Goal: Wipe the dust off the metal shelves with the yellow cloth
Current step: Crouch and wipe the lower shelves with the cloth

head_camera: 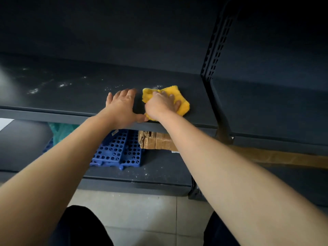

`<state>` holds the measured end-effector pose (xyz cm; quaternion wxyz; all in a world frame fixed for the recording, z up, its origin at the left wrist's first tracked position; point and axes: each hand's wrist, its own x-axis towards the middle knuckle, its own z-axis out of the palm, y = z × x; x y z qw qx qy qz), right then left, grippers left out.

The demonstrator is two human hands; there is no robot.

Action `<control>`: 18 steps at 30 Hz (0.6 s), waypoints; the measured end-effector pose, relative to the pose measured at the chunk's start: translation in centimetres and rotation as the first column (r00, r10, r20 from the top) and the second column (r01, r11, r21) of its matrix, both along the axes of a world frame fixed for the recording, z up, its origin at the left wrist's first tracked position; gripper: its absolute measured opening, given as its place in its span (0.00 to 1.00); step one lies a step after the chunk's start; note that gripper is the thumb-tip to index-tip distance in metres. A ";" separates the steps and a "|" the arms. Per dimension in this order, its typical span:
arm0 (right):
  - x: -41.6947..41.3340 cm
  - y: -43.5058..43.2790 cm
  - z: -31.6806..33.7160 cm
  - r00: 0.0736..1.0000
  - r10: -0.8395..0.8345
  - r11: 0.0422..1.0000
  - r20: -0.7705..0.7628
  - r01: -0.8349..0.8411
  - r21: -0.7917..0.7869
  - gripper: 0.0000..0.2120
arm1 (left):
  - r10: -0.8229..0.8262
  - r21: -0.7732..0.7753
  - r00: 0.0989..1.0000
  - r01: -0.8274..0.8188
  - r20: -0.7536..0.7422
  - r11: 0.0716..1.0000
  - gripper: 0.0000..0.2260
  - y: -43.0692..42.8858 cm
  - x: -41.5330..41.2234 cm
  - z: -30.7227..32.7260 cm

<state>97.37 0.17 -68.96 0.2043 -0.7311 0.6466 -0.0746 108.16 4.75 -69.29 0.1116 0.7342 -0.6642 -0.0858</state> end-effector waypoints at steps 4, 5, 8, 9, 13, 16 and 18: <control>-1.6 -0.8 -0.3 1.000 -0.004 0.998 -0.025 0.002 -0.069 0.29 | 0.015 0.013 1.000 -0.015 0.004 1.000 0.43 0.2 0.7 0.6; -2.4 -1.2 -0.3 0.998 -0.040 0.996 -0.040 0.036 -0.082 0.30 | -0.006 0.012 1.000 0.006 -0.016 1.000 0.42 0.2 0.5 0.7; -4.7 -2.8 -0.2 0.987 -0.130 0.989 -0.091 0.123 -0.081 0.31 | -0.077 -0.003 0.993 0.078 -0.092 0.997 0.41 -0.1 0.0 0.8; -5.5 -3.3 -0.2 0.983 -0.157 0.986 -0.098 0.150 -0.077 0.30 | -0.091 0.002 0.990 0.091 -0.110 0.996 0.41 -0.1 0.0 0.8; -6.8 -5.1 -0.1 0.965 -0.251 0.967 -0.077 0.248 -0.048 0.29 | -0.100 0.027 0.984 0.105 -0.150 0.994 0.43 -0.4 0.3 1.0; -5.0 -6.1 0.3 0.965 -0.248 0.969 -0.081 0.249 0.002 0.28 | -0.098 0.032 0.987 0.103 -0.124 0.994 0.45 -0.9 0.8 0.9; -3.2 -6.7 0.4 0.978 -0.177 0.984 -0.107 0.177 -0.009 0.27 | -0.095 0.037 0.991 0.099 -0.093 0.994 0.45 -1.1 0.8 0.8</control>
